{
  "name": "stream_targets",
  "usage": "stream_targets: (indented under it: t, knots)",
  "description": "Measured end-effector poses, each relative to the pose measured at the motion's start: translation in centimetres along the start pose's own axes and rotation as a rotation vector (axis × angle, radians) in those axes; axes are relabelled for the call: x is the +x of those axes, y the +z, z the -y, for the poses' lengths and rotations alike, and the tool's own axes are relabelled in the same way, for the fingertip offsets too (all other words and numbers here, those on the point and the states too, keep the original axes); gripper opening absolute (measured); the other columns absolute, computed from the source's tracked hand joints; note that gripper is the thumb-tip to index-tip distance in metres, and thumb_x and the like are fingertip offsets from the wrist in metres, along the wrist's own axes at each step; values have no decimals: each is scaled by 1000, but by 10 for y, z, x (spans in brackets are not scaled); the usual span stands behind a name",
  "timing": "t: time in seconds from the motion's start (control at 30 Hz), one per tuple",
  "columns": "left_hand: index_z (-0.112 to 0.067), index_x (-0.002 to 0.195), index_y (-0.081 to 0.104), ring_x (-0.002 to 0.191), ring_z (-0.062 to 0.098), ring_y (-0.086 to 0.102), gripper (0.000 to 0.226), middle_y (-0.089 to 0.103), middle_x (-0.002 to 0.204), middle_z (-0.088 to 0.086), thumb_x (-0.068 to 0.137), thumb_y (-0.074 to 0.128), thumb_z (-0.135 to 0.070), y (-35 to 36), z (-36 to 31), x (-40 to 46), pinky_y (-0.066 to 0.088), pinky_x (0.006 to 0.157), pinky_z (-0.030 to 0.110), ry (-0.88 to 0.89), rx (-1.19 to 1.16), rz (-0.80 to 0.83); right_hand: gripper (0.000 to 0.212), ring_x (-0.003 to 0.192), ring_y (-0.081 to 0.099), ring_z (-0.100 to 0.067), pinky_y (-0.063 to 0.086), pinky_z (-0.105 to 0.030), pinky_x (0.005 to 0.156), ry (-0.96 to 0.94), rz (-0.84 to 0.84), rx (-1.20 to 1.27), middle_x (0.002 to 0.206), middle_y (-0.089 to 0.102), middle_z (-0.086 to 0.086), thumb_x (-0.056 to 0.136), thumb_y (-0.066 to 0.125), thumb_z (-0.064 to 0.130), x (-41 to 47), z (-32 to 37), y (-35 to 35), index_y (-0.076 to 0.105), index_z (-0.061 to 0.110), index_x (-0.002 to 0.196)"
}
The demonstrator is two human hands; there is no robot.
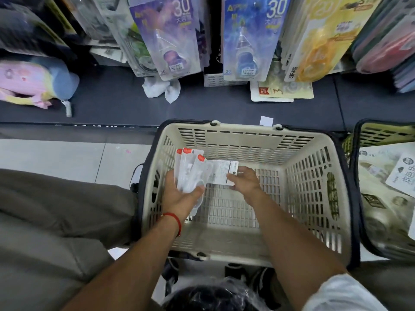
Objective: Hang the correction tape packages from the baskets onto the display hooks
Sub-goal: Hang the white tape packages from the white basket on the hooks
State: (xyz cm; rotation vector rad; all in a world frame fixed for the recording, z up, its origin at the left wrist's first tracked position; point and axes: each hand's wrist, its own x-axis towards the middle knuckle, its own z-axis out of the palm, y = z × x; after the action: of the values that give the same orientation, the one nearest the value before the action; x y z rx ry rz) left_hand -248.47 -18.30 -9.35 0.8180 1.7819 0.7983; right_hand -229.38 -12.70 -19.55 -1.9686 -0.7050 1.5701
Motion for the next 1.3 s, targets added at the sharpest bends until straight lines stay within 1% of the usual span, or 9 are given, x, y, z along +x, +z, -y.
stream_targets:
  t: [0.1, 0.23, 0.37, 0.47, 0.73, 0.87, 0.97, 1.1, 1.3]
  knots:
    - [-25, 129, 53, 88, -7, 70, 58, 69, 109, -13, 84, 86, -8, 7, -6, -2, 58, 76, 20, 124, 2, -37, 25, 92, 73, -23, 56, -27, 60, -47, 82, 12, 96, 76, 1, 93, 65, -2, -9, 19, -7, 69, 22, 95]
    - [-27, 132, 49, 100, -13, 63, 70, 61, 121, -13, 81, 86, 1, 12, -17, -3, 50, 77, 4, 282, -7, 26, 36, 80, 70, -17, 55, -29, 59, -112, 202, 22, 100, 74, -5, 90, 58, -5, -37, 57, -33, 68, 14, 118]
    - [-33, 139, 50, 116, 11, 66, 80, 63, 133, -6, 76, 91, -5, 13, -24, -8, 60, 90, 27, 364, -54, 176, 33, 64, 63, -12, 54, -28, 53, -145, 363, 182, 81, 72, -4, 87, 55, -2, -73, 95, -52, 72, 12, 113]
    - [-39, 137, 51, 116, 11, 67, 84, 65, 130, -11, 71, 96, -15, 13, -31, -13, 62, 91, 35, 418, -70, 237, 24, 56, 50, -11, 57, -27, 56, -133, 400, 285, 71, 65, -2, 91, 60, 2, -97, 118, -54, 73, 10, 110]
    - [-48, 127, 51, 99, 2, 71, 80, 70, 113, -21, 71, 95, -10, 1, -67, -23, 62, 75, 24, 507, -129, 209, 17, 63, 56, -15, 64, -34, 76, -88, 444, 486, 92, 73, -10, 99, 72, 23, -158, 169, -50, 74, 6, 101]
    - [-32, 124, 54, 98, 8, 74, 70, 74, 109, -12, 73, 93, -3, -9, -101, -27, 60, 73, 21, 445, -343, 143, 21, 58, 55, -17, 57, -28, 56, -287, 304, 1, 98, 65, -11, 102, 66, 22, -180, 205, -55, 71, 12, 120]
    - [-24, 131, 55, 106, 16, 76, 68, 77, 114, -7, 77, 89, 0, -24, -140, -27, 62, 74, 25, 387, -568, 194, 6, 58, 64, 1, 46, -13, 54, -564, 164, -333, 85, 75, 5, 97, 74, 32, -194, 234, -61, 72, 29, 102]
    - [-24, 139, 52, 113, 25, 75, 78, 77, 123, 1, 71, 91, -16, -45, -192, -30, 63, 90, 44, 420, -641, 300, 30, 89, 75, -15, 55, -26, 74, -690, 171, -379, 102, 79, -3, 95, 73, 48, -210, 272, -68, 72, 23, 112]
    - [-37, 139, 43, 124, 18, 69, 76, 72, 131, -13, 81, 90, -26, -77, -264, -28, 60, 98, 47, 619, -505, 391, 22, 72, 72, 2, 50, -12, 58, -885, 171, -256, 76, 76, 17, 99, 71, 37, -231, 314, -69, 63, 18, 108]
